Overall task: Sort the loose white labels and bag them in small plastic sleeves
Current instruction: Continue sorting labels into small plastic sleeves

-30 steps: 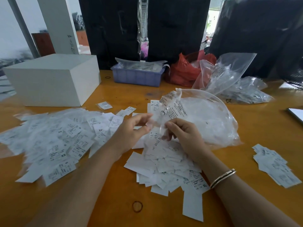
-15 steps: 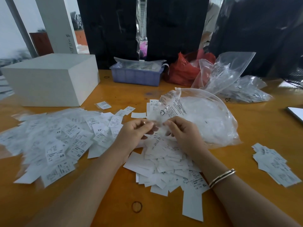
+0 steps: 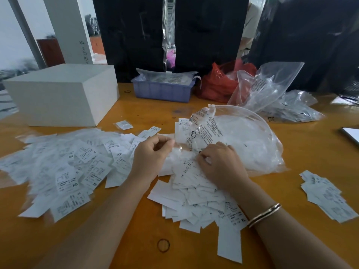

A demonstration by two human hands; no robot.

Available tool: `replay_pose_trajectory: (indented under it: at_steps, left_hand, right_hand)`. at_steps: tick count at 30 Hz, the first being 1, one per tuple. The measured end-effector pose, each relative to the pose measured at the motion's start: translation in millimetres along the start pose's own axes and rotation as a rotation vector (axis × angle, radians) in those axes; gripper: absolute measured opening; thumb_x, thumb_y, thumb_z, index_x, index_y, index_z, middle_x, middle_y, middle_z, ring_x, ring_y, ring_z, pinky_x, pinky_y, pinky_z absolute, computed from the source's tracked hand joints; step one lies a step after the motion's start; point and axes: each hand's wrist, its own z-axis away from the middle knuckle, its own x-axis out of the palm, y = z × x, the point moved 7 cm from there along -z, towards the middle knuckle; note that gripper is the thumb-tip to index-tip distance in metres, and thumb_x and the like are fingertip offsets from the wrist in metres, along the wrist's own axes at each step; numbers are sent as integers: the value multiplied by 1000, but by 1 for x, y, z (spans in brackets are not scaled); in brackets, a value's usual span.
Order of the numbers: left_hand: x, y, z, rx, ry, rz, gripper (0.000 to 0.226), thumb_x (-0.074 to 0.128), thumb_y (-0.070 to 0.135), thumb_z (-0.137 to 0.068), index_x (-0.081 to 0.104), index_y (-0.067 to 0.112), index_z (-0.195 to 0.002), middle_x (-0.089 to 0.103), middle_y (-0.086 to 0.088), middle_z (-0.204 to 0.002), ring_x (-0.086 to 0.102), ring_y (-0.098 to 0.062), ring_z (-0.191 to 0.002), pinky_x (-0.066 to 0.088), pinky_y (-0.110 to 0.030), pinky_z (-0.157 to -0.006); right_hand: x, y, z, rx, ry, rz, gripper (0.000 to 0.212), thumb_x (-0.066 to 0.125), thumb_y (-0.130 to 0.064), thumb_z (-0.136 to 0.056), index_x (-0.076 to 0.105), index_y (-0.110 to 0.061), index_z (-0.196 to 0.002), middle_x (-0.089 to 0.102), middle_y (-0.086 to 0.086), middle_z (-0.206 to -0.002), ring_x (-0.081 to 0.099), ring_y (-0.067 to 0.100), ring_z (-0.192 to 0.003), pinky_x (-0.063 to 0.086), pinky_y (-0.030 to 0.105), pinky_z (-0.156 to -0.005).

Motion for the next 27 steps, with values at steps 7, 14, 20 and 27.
replay_pose_trajectory:
  at_steps: [7,14,20,27]
  left_hand:
    - [10,8,3,133,-110,-119,11,72,24,-82,65,31,-77,70,14,-75,65,3,-71,48,-6,-61]
    - [17,12,7,182,-187,-162,11,74,25,-80,66,32,-83,70,16,-76,65,4,-71,48,-6,-60]
    - [16,17,7,248,-135,-199,9,73,25,-80,70,19,-87,66,17,-75,63,5,-73,46,-4,-59]
    - [9,27,9,288,-92,-212,32,62,47,-75,70,18,-87,66,14,-75,62,4,-79,48,-6,-64]
  right_hand:
    - [-10,24,8,421,311,-962,17,55,-20,-94,61,-31,-81,55,-19,-53,39,-1,-44,32,11,-42]
    - [1,19,7,440,315,-1422,29,60,-2,-88,62,-27,-102,62,-11,-71,58,5,-65,50,18,-61]
    - [1,15,7,382,314,-1585,38,65,-2,-78,62,-25,-108,63,-2,-82,63,11,-76,52,23,-72]
    - [-13,21,7,345,402,-1443,29,64,1,-84,75,-26,-81,72,-6,-82,66,6,-79,51,16,-71]
